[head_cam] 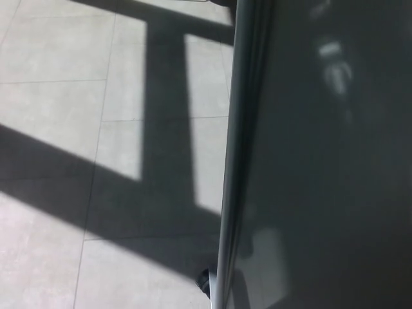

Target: A white board is being place on the right hand side and parallel to the robot and the robot uses its left hand to grab on the leftside of the whiteboard and drag the whiteboard from the right hand side to the left hand side

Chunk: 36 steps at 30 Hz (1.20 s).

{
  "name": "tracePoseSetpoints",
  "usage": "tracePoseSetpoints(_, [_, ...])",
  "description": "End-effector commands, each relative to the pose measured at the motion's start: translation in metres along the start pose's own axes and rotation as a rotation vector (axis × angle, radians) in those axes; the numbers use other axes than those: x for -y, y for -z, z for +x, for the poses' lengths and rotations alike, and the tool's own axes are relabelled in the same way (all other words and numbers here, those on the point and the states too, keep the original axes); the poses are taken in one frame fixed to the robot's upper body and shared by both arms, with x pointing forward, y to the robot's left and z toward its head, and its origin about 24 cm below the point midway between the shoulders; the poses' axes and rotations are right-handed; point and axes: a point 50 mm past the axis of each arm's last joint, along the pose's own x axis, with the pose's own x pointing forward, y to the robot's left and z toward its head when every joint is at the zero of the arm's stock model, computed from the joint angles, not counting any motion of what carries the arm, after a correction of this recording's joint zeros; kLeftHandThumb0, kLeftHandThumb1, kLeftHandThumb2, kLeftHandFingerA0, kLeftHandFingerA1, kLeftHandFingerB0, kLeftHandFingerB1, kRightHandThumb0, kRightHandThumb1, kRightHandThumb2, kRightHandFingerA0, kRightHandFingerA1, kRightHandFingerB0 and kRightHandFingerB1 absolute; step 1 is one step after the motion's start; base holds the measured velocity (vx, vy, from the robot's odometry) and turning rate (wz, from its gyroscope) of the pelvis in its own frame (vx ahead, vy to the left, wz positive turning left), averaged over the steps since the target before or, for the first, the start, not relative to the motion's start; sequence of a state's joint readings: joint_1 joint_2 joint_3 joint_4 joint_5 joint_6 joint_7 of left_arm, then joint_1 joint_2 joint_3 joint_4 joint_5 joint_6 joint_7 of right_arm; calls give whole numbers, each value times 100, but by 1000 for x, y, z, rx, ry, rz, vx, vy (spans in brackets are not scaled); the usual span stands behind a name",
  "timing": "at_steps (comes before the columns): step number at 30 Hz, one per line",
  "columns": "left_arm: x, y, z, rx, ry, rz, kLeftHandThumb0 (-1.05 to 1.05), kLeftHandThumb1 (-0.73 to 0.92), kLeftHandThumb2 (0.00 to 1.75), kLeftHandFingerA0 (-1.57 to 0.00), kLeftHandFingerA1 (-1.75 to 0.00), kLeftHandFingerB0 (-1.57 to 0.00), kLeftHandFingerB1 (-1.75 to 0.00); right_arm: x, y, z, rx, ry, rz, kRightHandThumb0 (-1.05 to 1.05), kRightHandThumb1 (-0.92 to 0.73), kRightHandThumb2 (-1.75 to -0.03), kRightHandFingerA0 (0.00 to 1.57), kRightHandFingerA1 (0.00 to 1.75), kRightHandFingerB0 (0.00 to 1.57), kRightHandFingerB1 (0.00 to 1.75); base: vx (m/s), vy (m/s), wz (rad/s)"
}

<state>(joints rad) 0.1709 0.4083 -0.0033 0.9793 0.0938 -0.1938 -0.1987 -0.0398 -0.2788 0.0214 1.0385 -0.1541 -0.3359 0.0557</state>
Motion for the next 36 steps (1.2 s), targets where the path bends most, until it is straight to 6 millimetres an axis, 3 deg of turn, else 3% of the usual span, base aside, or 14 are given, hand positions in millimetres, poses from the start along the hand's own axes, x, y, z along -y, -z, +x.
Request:
tracePoseSetpoints(1, [-17,-3,-6,86,32,23,-60,77,64,-25,-33,-10,-22,13,-7,-4,136,38,-19,-45,-62,-83,71,125,49,83,0,0,0])
tracePoseSetpoints(2, [-18,-2,-8,87,19,5,-33,54,105,0,-47,0,-47,12,-7,-4,141,38,-26,-46,-62,-83,71,124,47,82,0,0,0])
tracePoseSetpoints(3, [-21,-5,-7,117,-30,-104,-33,47,100,0,-46,0,-47,14,-8,-4,153,39,-15,-50,-64,-83,69,123,40,80,0,0,0])
tracePoseSetpoints(4, [-24,-10,-7,151,-64,-157,-65,55,80,-9,-38,-5,-31,15,-8,-4,158,40,-7,-55,-65,-82,69,124,36,80,0,0,0])
tracePoseSetpoints(6, [-28,-16,-10,221,-97,-188,-57,67,60,-15,-29,-8,-25,15,-7,-5,163,39,4,-56,-66,-83,67,122,34,78,0,0,0])
tracePoseSetpoints(11, [-40,-38,-25,425,-84,-314,-46,62,58,-14,-30,-4,-25,13,-6,-6,167,27,41,-60,-69,-82,66,123,28,75,0,0,0])
tracePoseSetpoints(14, [-53,-77,-32,581,-38,-293,-45,53,70,-6,-36,-5,-15,11,-5,-7,171,31,45,-57,-72,-80,63,121,26,72,0,0,0])
tracePoseSetpoints(15, [-56,-94,-35,638,-23,-279,-38,54,71,-5,-36,-3,-16,12,-5,-7,171,31,56,-59,-58,-109,70,104,28,67,0,0,0])
tracePoseSetpoints(17, [-59,-112,-38,694,-9,-273,-36,53,67,-6,-36,-7,-15,12,-5,-7,175,27,86,-59,-59,-110,70,105,24,66,0,0,0])
tracePoseSetpoints(18, [-61,-132,-43,753,-17,-221,-41,52,68,-5,-36,-7,-20,12,-4,-6,167,20,125,-60,-73,-79,59,125,21,70,0,0,0])
tracePoseSetpoints(19, [-62,-145,-45,777,-20,-196,-42,54,58,-10,-31,-6,-22,12,-3,-6,165,26,142,-64,-78,-75,55,123,21,68,0,0,0])
tracePoseSetpoints(27, [-40,-248,-64,978,84,-62,-38,50,67,-4,-38,-3,-16,15,4,-11,152,20,219,-68,-83,-71,46,117,18,65,0,0,0])
tracePoseSetpoints(35, [-19,-312,-60,966,194,-20,-47,47,72,-2,-32,0,-16,11,6,-12,152,3,232,-71,-82,-70,50,120,20,69,0,0,0])
tracePoseSetpoints(36, [-16,-320,-57,967,211,-27,-45,53,56,-8,-31,0,-21,11,7,-12,148,4,231,-71,-82,-69,50,117,18,65,0,0,0])
